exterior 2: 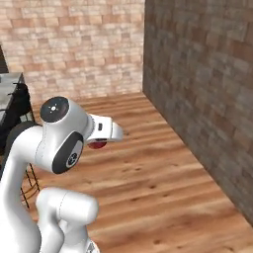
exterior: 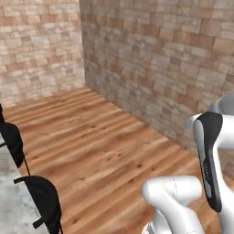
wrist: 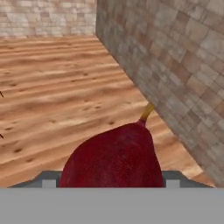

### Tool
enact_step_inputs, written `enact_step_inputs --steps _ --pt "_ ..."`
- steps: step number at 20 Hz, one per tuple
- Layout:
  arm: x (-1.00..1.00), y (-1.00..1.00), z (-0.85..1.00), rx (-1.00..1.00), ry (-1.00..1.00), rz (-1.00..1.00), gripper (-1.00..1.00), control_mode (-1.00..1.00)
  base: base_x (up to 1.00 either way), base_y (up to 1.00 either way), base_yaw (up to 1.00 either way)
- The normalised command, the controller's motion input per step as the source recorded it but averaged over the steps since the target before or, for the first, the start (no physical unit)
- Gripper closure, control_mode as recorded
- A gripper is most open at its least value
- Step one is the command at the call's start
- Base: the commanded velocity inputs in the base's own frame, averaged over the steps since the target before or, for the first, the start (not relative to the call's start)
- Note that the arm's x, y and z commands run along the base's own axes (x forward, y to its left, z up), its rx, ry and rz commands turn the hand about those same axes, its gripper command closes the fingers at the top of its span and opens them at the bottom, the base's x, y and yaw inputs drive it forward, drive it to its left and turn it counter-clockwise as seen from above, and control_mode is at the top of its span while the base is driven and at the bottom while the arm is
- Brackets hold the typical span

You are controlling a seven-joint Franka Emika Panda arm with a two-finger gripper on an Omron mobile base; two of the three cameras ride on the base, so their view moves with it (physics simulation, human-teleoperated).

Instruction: Retrieve the tangerine and pear from the fridge and place them into the bowl on the dining table.

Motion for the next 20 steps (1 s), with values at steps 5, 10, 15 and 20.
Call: enact_step_inputs --steps 5,10,15,20 --pt "0.0 0.0 0.0 0.0 0.0 0.0 1.0 1.0 1.0 0.0 0.42" --pt "0.0 0.0 0.0 0.0 0.0 0.0 1.0 1.0 1.0 0.0 0.38" --pt "0.0 0.0 0.0 0.0 0.0 0.0 1.0 1.0 1.0 0.0 0.34" --pt "0.0 0.0 0.0 0.0 0.0 0.0 1.0 1.0 1.0 0.0 0.34"
